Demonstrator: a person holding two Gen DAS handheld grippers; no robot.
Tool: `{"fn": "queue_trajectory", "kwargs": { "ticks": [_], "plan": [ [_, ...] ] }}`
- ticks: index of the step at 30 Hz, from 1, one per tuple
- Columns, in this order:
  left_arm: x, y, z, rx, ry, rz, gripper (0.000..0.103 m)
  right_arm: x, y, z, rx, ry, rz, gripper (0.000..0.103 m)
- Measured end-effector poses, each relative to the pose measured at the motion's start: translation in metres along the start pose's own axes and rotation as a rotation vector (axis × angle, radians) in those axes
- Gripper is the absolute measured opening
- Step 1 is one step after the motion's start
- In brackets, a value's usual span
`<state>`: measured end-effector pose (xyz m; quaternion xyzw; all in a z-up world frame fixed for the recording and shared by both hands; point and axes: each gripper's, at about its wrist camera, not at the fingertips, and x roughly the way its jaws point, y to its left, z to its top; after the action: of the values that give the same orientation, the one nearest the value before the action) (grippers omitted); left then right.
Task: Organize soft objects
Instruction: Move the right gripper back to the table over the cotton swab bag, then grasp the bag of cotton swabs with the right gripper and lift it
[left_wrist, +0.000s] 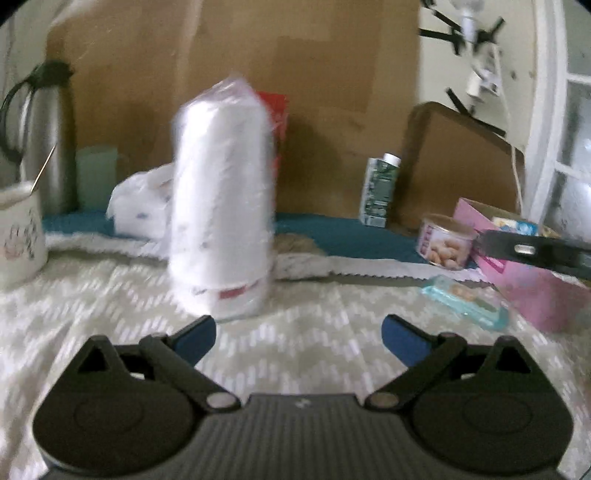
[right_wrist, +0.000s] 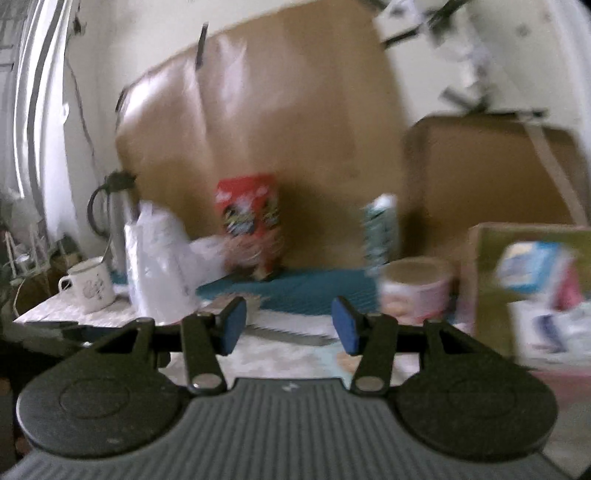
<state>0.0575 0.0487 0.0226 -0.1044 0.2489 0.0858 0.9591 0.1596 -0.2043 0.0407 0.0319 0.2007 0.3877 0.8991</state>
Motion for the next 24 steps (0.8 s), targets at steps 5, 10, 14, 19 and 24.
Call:
{"fn": "queue_trajectory", "kwargs": {
  "ticks": [5,10,14,19,24],
  "plan": [
    [-0.005,0.009,0.000,-0.055,-0.061,-0.059,0.098,0.077,0.001,0.004,0.174,0.144,0.037,0.054],
    [-0.011,0.017,-0.003,-0.083,-0.105,-0.095,0.099,0.143,0.011,0.009,0.203,0.241,0.027,0.060],
    [-0.013,0.022,-0.004,-0.108,-0.116,-0.116,0.099,0.175,0.019,0.013,0.167,0.299,0.019,0.065],
    [-0.013,0.024,-0.003,-0.126,-0.116,-0.135,0.100,0.200,0.023,0.009,0.121,0.362,0.045,0.058],
    [-0.012,0.027,-0.003,-0.144,-0.107,-0.143,0.100,0.189,0.023,0.009,0.151,0.356,0.079,0.033]
  ]
}}
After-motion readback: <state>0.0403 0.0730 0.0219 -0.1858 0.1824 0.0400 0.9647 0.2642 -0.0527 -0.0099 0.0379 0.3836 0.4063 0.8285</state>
